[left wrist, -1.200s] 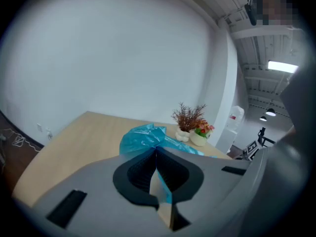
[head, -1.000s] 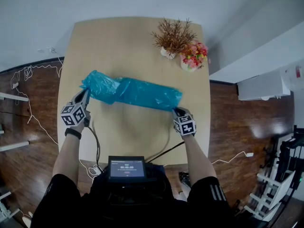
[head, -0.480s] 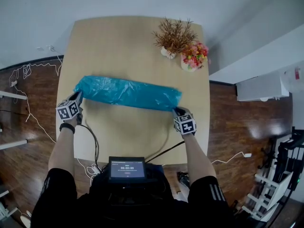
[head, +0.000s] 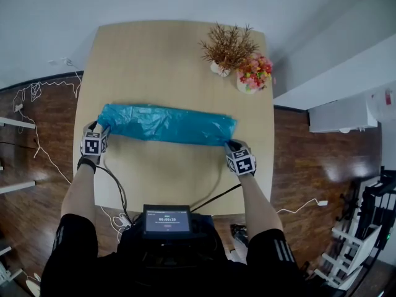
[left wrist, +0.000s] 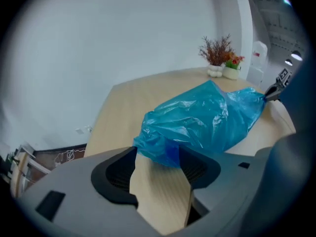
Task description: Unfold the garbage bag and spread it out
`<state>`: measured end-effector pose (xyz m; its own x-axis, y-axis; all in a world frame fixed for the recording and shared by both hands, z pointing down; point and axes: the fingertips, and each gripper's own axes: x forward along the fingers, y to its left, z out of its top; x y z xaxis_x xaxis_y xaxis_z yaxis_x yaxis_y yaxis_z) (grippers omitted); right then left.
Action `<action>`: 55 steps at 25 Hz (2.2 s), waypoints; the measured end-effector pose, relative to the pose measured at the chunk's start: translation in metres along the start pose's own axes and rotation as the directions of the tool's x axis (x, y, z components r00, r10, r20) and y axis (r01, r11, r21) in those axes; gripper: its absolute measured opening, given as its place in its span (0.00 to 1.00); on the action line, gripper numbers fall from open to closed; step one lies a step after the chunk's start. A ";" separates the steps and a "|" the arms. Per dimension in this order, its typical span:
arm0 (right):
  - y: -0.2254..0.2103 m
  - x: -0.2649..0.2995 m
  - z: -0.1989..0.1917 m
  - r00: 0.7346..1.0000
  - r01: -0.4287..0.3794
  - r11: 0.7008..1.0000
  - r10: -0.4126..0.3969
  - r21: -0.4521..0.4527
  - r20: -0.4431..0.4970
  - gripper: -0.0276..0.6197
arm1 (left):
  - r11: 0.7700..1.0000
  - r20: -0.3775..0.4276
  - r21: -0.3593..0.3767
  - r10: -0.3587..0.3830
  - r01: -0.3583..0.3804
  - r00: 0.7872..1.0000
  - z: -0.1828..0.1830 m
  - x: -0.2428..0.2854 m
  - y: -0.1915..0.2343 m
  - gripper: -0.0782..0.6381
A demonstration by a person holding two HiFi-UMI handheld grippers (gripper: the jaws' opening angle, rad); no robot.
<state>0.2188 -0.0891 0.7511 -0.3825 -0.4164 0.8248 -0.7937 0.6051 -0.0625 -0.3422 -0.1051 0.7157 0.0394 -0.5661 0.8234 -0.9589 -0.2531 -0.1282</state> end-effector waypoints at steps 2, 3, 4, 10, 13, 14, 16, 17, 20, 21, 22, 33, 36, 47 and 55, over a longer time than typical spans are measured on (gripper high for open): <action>0.001 0.000 0.000 1.000 0.000 1.000 0.000 -0.009 -0.003 0.11 | 0.999 -0.043 0.045 0.004 -0.002 0.999 -0.012 0.007 0.002 0.50; 0.001 0.000 0.000 1.000 -0.001 1.000 0.001 -0.012 -0.004 0.11 | 0.998 -0.056 0.059 0.007 -0.003 0.998 -0.016 0.009 0.002 0.50; 0.002 0.000 0.000 1.000 -0.003 1.000 0.003 -0.014 -0.005 0.11 | 0.998 -0.061 0.063 0.008 -0.004 0.998 -0.017 0.011 0.003 0.50; 0.005 -0.002 0.005 1.000 -0.008 1.000 0.008 -0.011 -0.002 0.13 | 0.999 -0.006 0.031 -0.017 0.017 1.000 -0.002 0.002 0.006 0.50; 0.003 -0.001 0.000 1.000 -0.008 1.000 0.008 -0.021 -0.006 0.15 | 0.999 0.038 0.027 -0.026 0.025 0.999 0.006 -0.014 0.012 0.50; 0.002 0.000 -0.002 1.000 -0.007 1.000 0.007 -0.022 -0.007 0.15 | 1.000 0.051 0.021 -0.025 0.023 0.998 0.008 -0.020 0.015 0.50; 0.000 0.000 -0.004 1.000 -0.002 1.000 0.002 -0.021 -0.008 0.15 | 1.000 0.072 0.003 -0.018 0.018 0.997 0.012 -0.031 0.023 0.50; 0.000 0.000 -0.003 1.000 -0.001 1.000 0.001 -0.022 -0.006 0.15 | 1.000 0.079 -0.010 -0.014 0.014 0.997 0.013 -0.036 0.028 0.50; -0.002 0.000 -0.003 1.000 0.004 1.000 -0.004 -0.022 -0.005 0.15 | 0.998 0.099 -0.055 0.018 -0.013 0.995 0.016 -0.046 0.045 0.50; -0.002 0.001 -0.002 1.000 0.004 1.000 -0.004 -0.024 -0.005 0.15 | 0.998 0.108 -0.059 0.031 -0.024 0.994 0.019 -0.049 0.049 0.50; -0.002 0.001 -0.001 1.000 0.004 1.000 -0.004 -0.026 -0.006 0.15 | 0.998 0.118 -0.048 0.039 -0.033 0.992 0.023 -0.052 0.051 0.50; 0.004 0.005 0.007 1.000 -0.010 0.999 0.010 -0.040 -0.006 0.15 | 0.891 0.001 0.439 -0.133 0.119 0.991 0.095 0.004 -0.052 0.50; 0.004 0.006 0.006 1.000 -0.018 0.999 0.018 -0.033 -0.005 0.15 | 0.866 -0.074 0.465 -0.166 0.181 0.983 0.097 0.025 -0.072 0.46; 0.004 0.007 0.006 0.998 -0.058 0.998 0.058 0.006 0.018 0.16 | 0.684 -0.333 0.638 -0.169 0.354 0.928 0.057 0.075 -0.102 0.41; 0.002 0.006 0.011 0.997 -0.068 0.998 0.068 0.008 0.038 0.16 | 0.677 -0.333 0.626 -0.216 0.386 0.918 0.044 0.075 -0.118 0.11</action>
<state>0.2103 -0.0977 0.7499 -0.4529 -0.4000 0.7968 -0.7696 0.6266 -0.1229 -0.2140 -0.1519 0.7684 0.1493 -0.2042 0.9675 -0.4585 -0.8812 -0.1152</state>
